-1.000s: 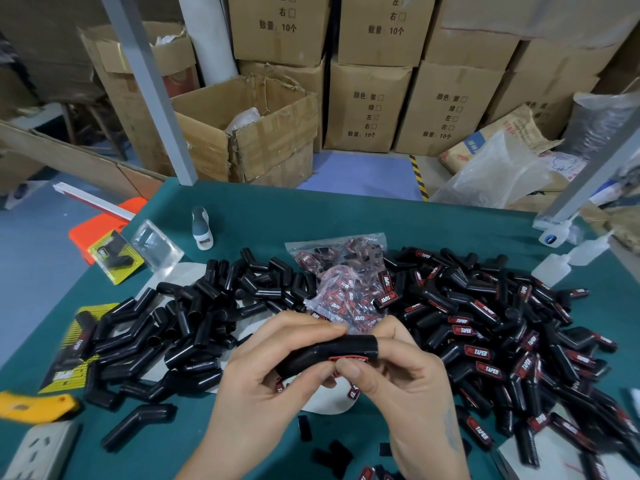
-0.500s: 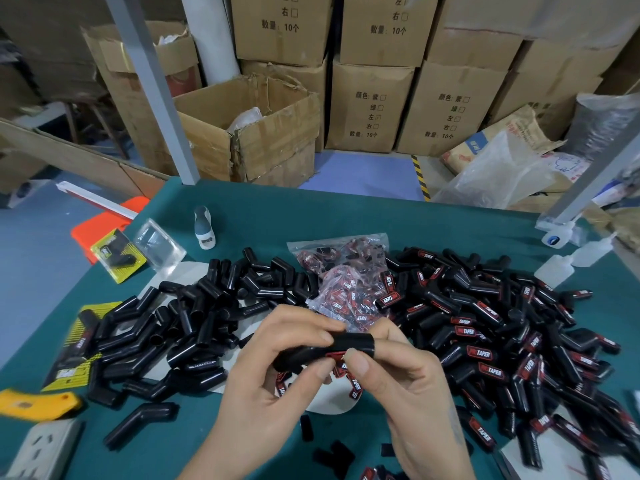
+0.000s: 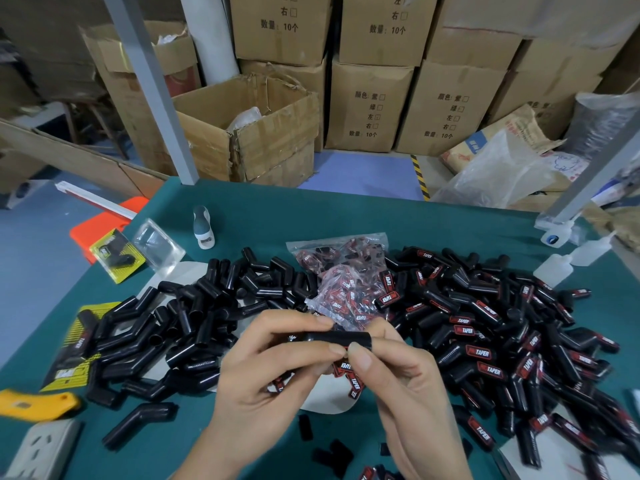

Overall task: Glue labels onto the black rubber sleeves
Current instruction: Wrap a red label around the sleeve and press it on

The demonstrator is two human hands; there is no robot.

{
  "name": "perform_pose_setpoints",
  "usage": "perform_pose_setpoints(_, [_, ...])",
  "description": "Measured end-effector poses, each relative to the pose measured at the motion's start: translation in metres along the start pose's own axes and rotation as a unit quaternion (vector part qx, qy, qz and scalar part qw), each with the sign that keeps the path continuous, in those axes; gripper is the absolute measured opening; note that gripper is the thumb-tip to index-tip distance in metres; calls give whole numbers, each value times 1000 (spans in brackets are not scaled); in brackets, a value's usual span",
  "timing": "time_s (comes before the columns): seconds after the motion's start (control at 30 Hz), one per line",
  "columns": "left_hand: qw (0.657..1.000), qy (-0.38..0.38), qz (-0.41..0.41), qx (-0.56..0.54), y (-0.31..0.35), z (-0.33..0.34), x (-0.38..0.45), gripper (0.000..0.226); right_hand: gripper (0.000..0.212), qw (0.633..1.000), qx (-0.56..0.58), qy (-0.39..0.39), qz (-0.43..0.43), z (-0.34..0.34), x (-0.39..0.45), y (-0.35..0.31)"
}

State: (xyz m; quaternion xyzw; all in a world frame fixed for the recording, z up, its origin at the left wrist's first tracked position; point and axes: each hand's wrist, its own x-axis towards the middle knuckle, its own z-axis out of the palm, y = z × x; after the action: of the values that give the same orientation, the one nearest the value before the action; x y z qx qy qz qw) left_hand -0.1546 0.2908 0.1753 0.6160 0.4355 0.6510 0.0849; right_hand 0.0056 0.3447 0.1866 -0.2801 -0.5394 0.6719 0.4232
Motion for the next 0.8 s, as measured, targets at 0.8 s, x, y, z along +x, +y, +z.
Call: perform_pose_setpoints(0.8, [998, -45, -42, 24, 0, -10, 5, 18, 53, 997, -72, 14, -28, 2, 5, 7])
